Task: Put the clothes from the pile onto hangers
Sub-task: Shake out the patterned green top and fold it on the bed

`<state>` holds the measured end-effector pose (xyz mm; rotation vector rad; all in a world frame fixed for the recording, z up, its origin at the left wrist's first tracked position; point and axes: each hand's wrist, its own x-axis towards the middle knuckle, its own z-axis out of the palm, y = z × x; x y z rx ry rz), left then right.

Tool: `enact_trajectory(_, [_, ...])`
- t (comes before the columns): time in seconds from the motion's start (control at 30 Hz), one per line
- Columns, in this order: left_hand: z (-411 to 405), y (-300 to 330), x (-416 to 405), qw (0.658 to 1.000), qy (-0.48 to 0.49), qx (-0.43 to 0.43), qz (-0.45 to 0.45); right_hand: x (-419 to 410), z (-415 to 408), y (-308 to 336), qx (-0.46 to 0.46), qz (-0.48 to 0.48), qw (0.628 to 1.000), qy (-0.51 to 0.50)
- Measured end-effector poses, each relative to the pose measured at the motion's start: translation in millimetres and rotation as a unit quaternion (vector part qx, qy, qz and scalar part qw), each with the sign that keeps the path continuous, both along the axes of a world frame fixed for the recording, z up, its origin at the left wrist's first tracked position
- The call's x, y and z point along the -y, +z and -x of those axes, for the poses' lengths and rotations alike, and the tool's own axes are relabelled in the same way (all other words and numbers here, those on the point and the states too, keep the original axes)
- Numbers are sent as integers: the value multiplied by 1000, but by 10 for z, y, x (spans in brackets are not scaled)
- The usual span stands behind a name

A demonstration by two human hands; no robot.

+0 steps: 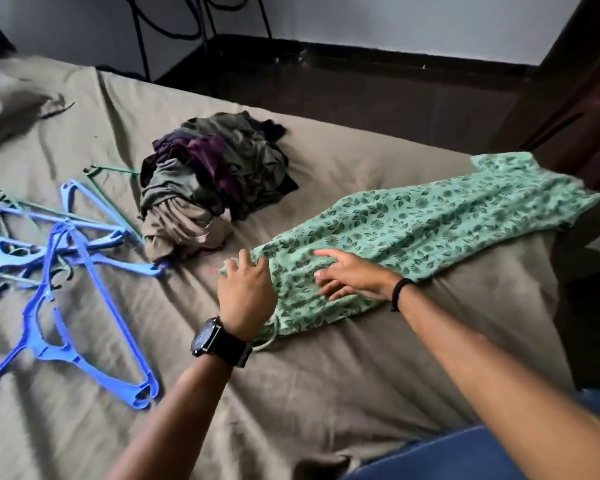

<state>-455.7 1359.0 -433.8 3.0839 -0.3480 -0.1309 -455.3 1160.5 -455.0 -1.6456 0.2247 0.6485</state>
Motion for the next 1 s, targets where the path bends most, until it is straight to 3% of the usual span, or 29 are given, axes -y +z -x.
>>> enact_trajectory(0.3, [-201, -128, 1807, 973, -185, -32, 135, 1105, 43, -23, 2, -41, 969, -244])
enact_trajectory(0.53, [-591, -299, 3136, 946, -283, -57, 147, 2207, 87, -2, 43, -55, 876, -477])
enact_trajectory(0.6, [-699, -370, 3369, 945, -297, -63, 119, 2449, 99, -42, 38, -14, 847, -530])
enact_trajectory(0.7, [-794, -580, 3531, 951, -278, -80, 110, 2878, 166, -151, 9, 145, 787, -600])
enact_trajectory(0.73, [-800, -662, 3517, 953, -271, -69, 119, 3006, 203, -176, -5, 150, 771, -619])
enact_trajectory(0.87, [-792, -909, 3501, 953, -252, -7, 165, 3385, 281, -194, -36, -86, 749, -656])
enact_trajectory(1.0, [-788, -986, 3514, 951, -244, 24, 186, 3543, 149, -168, 31, -145, 749, -645])
